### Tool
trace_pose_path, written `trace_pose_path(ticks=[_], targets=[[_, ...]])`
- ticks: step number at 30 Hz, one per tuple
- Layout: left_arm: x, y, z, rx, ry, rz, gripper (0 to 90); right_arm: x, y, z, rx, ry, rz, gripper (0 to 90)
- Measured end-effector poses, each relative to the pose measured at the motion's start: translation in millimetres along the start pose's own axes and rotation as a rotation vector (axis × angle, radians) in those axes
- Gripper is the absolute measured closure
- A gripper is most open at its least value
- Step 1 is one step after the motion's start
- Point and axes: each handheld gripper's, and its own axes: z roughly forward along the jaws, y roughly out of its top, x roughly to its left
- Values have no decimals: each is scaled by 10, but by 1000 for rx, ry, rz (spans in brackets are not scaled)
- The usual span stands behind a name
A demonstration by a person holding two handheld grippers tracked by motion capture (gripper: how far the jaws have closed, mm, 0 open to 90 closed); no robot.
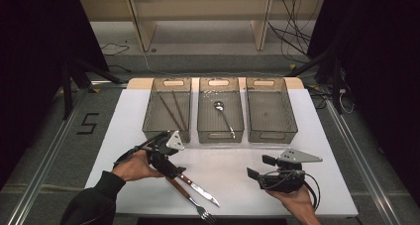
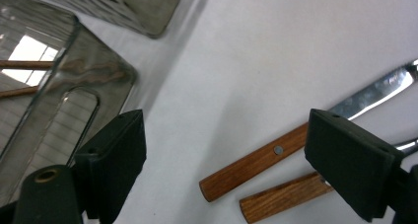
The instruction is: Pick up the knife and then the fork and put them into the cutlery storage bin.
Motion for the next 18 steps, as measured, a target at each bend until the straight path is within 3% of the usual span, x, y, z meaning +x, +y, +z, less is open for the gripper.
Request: trace_pose_path(ticks=[18], targets=[[-135, 54, 249, 155, -88, 140, 212, 2, 1, 27, 13, 6, -1, 241]])
